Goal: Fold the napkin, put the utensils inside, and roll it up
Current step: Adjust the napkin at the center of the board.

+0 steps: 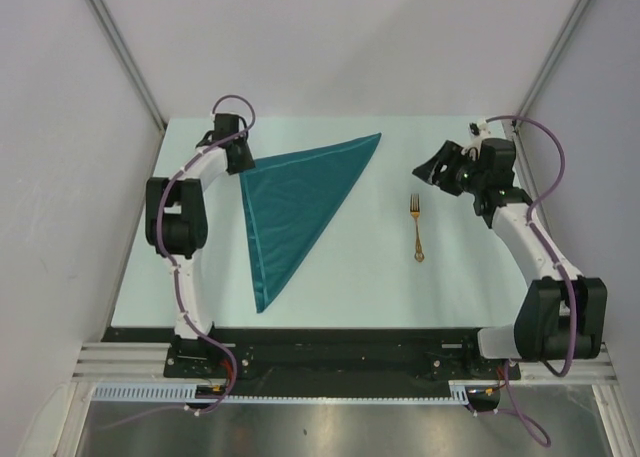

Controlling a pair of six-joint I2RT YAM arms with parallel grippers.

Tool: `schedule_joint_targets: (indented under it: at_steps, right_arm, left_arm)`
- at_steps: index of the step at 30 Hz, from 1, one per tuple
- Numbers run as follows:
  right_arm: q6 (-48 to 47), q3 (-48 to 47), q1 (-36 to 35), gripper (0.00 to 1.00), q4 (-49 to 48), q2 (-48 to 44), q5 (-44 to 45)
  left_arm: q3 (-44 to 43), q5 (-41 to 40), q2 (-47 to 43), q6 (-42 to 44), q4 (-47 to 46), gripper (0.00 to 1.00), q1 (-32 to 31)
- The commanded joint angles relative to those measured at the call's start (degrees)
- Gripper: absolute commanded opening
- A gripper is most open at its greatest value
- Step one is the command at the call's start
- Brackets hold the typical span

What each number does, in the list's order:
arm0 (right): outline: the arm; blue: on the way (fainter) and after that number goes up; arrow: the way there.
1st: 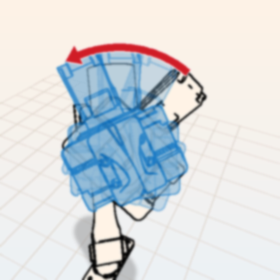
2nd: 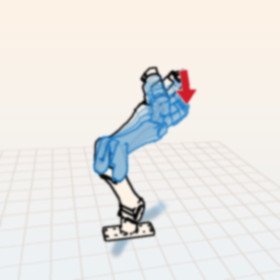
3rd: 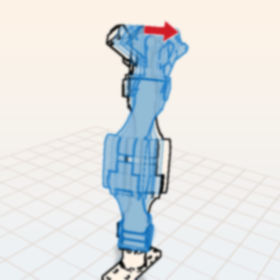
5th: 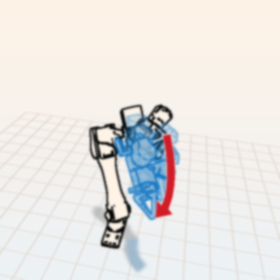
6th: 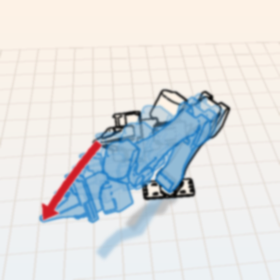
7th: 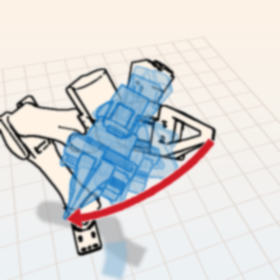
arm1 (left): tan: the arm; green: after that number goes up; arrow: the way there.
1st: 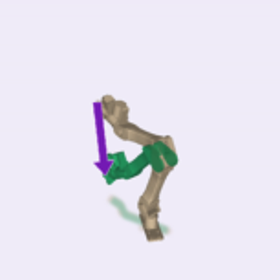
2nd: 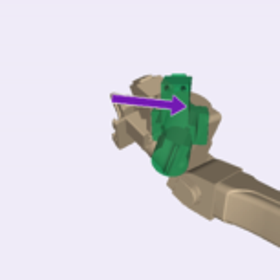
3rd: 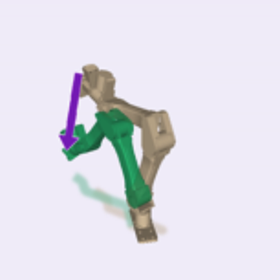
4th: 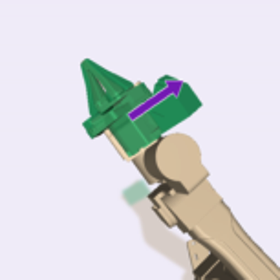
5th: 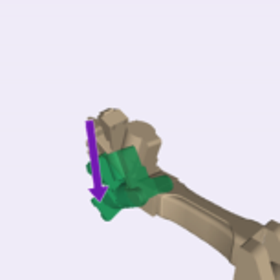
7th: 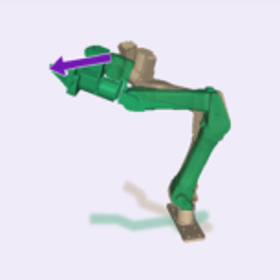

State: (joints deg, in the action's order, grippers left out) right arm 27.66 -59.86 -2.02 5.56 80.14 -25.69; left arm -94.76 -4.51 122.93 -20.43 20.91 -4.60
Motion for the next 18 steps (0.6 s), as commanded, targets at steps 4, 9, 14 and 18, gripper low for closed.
schedule_joint_targets:
  at_steps: [4,9,14,18]
  right_arm:
    - [-4.28,5.01,0.09,0.62,9.81,-11.22,3.02]
    - [-5.25,5.36,0.09,0.62,13.33,-13.60,2.93]
    - [-5.34,5.63,0.18,0.62,14.12,-15.45,2.84]
    - [-5.16,5.98,0.18,0.62,14.13,-15.89,3.02]
  left_arm:
    - [-6.40,0.03,4.33,1.79,3.00,0.37,2.49]
    - [-8.67,2.05,5.91,1.62,3.96,0.37,2.67]
    - [-13.34,3.72,9.68,1.70,8.18,0.37,2.93]
    - [-14.14,4.07,10.04,1.62,8.27,0.35,3.02]
